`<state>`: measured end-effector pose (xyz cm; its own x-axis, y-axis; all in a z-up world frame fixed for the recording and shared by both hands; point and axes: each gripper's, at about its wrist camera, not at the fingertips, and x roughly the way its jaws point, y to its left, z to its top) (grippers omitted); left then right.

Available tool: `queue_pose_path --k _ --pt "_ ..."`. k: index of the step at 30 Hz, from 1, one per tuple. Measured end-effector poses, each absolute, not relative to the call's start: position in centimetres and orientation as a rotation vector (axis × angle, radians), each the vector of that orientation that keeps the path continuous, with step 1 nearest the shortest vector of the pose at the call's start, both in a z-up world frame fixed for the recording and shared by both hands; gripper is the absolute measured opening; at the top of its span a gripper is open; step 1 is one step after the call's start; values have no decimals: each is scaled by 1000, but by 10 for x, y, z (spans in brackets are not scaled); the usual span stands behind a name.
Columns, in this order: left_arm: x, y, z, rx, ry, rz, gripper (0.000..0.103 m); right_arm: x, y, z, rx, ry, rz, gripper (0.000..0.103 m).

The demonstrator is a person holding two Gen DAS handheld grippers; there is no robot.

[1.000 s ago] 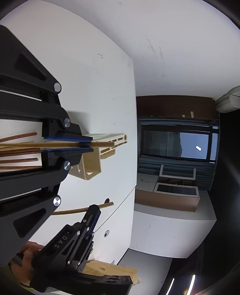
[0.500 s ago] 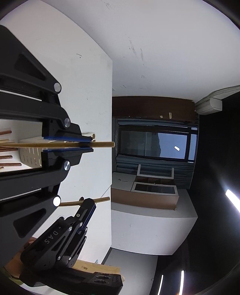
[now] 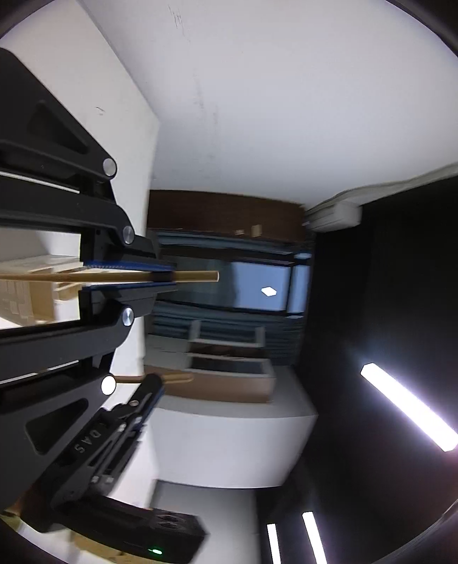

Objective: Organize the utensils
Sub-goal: 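Lift both held chopsticks upright and carry them above the cream holder, then lower the chopsticks into the holder and open the right tool while the left tool opens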

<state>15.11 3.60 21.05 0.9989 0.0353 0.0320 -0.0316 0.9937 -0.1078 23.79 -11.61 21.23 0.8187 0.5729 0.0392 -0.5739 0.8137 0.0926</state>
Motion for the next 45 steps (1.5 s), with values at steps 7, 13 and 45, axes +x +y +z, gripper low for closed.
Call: queue_pose_path --k 7,13,45 --pt "146 37 208 -132 -174 17 6 247 -123 212 198 -140 566 6" --pt "145 31 204 -157 -256 0 6 259 -124 212 231 -210 554 6" --pt "233 30 138 -81 43 -63 6 306 -107 164 94 -35 610 6"
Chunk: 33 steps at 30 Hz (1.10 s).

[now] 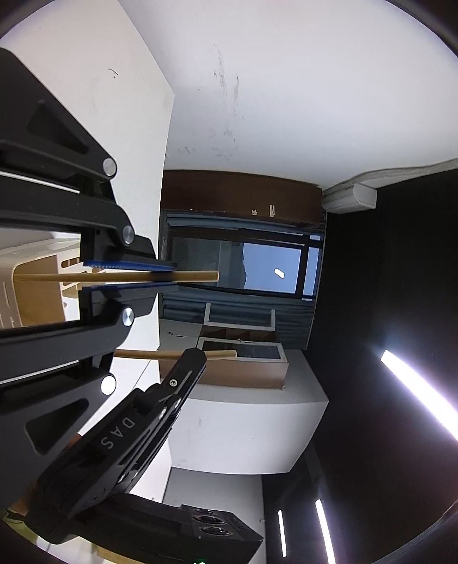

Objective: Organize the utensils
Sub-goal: 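Lower the chopsticks into the holder and open the right tool while the left tool opens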

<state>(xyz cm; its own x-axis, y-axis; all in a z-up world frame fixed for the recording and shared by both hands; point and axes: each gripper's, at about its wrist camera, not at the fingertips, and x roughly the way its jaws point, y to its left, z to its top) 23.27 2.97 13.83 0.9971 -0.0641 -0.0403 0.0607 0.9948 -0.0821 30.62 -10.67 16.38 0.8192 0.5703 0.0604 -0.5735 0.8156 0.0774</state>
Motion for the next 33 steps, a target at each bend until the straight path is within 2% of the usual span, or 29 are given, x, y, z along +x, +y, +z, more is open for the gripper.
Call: queue_pose_path --k 27,29,31,33 --pt "236 39 113 -57 136 -105 6 300 -104 157 23 103 615 6" --pt "236 40 113 -60 150 -108 6 300 -104 156 24 109 612 10" --pt "235 44 115 -79 155 -106 6 301 -107 158 36 113 612 23" --pt "233 48 118 -94 160 -108 6 301 -109 160 38 114 604 24"
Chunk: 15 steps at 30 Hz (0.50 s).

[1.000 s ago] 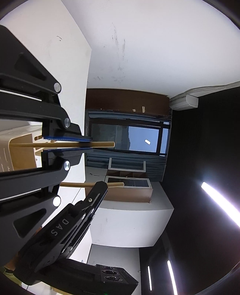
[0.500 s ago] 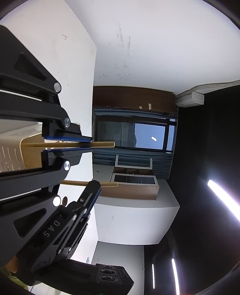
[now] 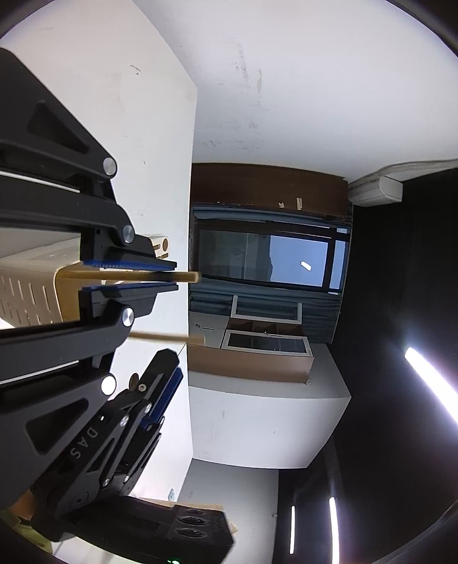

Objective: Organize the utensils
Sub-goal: 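Lower the chopsticks into the holder and open the right tool while the left tool opens, then move both open tools back down to the remaining chopsticks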

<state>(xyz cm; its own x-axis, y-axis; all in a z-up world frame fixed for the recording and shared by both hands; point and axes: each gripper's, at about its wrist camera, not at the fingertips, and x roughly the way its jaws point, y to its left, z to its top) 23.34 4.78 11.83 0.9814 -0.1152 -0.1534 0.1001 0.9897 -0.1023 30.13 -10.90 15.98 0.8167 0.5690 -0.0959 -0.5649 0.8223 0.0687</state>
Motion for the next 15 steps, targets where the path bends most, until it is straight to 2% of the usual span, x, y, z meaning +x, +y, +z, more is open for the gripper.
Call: queue_pose_path --k 6,8,10,15 --pt "224 52 123 -112 148 -101 7 301 -109 161 35 123 589 24" --pt "219 52 123 -112 144 -97 17 300 -108 161 35 128 584 24" --pt "214 50 122 -112 146 -100 21 297 -108 161 35 130 575 24" --pt "204 46 125 -99 147 -107 21 288 -106 160 37 132 562 25"
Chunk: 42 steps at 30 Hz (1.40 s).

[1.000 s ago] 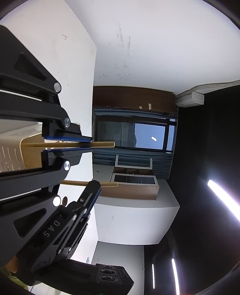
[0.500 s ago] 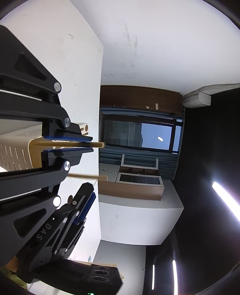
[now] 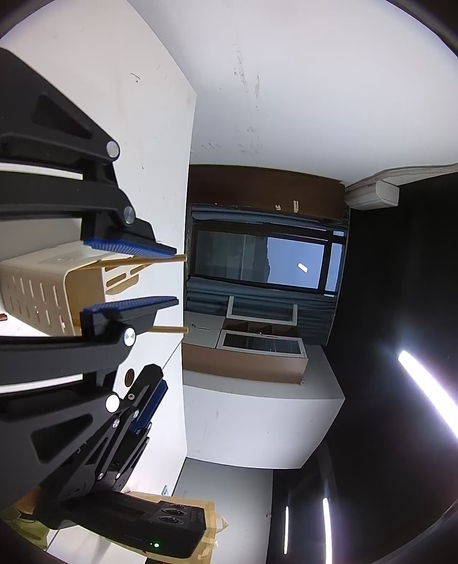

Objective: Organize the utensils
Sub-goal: 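Move both open tools back down to the remaining chopsticks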

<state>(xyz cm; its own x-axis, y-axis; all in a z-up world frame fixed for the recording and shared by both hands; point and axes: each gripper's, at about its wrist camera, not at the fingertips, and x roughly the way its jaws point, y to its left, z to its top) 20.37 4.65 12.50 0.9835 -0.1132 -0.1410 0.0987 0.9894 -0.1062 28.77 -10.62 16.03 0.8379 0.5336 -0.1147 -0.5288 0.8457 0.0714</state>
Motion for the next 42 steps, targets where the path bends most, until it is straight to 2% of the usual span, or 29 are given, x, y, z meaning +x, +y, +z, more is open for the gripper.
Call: queue_pose_path --k 4,7,10,17,21,24,26,35,42 --pt "195 43 131 -97 163 -106 22 281 -108 162 32 136 547 30" --pt "188 41 133 -88 187 -104 32 273 -111 163 21 144 535 30" --pt "181 40 132 -82 216 -106 36 263 -112 164 5 168 531 36" --pt "164 39 124 -81 289 -92 45 241 -111 162 -12 239 531 41" --pt "163 41 110 -83 362 -77 46 234 -107 148 -25 312 520 42" --pt "166 43 103 -82 422 -69 46 232 -105 139 -31 373 523 47" --pt "167 45 98 -81 464 -53 57 228 -104 133 -41 394 516 50" --pt "166 59 85 -81 563 -2 58 216 -100 106 -91 552 488 51" --pt "174 53 63 -48 686 1 58 215 -94 91 -125 688 486 58"
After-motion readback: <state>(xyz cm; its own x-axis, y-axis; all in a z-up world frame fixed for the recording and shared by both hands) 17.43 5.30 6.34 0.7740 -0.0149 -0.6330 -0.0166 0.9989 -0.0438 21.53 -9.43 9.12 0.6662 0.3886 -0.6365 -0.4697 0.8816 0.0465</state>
